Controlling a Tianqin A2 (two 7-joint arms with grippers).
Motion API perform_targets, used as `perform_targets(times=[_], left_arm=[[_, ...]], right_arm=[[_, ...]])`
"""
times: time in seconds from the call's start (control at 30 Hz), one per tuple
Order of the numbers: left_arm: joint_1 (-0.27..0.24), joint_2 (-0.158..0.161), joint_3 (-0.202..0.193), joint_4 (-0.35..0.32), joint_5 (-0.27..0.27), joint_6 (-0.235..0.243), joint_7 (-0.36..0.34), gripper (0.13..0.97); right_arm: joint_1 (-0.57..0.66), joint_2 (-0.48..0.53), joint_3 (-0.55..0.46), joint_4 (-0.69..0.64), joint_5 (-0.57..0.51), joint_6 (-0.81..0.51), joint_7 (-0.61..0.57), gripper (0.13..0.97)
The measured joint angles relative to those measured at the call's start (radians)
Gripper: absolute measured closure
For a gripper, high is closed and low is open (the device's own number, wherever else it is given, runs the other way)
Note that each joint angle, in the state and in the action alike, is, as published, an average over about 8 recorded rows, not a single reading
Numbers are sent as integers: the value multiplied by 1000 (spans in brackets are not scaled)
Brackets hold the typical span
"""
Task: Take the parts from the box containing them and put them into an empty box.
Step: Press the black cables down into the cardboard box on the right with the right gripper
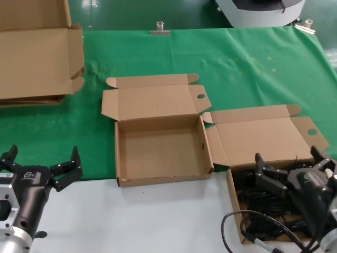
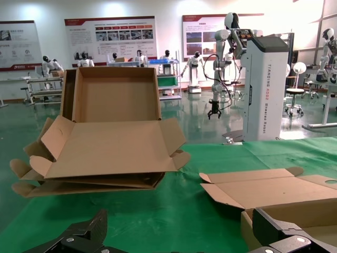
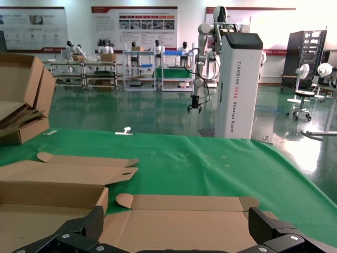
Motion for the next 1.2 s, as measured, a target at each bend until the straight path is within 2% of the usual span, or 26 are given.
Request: perform_targets(times=[0.57, 0.87, 0.97, 1.13, 1.2], left_arm=[[0, 0, 0, 0, 0, 0, 0, 149], [0, 0, 0, 0, 0, 0, 0, 230], [0, 0, 0, 0, 0, 0, 0, 285], [0, 0, 0, 0, 0, 0, 0, 377], [0, 0, 0, 0, 0, 0, 0, 377]], right_arm=[[0, 0, 0, 0, 0, 0, 0, 129], [-1, 5, 0, 3, -1, -1, -1, 129], [-4, 23, -6, 9, 2, 3, 0, 129], [0, 112, -64, 29, 52, 41, 7, 129], [9, 170, -106, 40, 97, 68, 9, 129]])
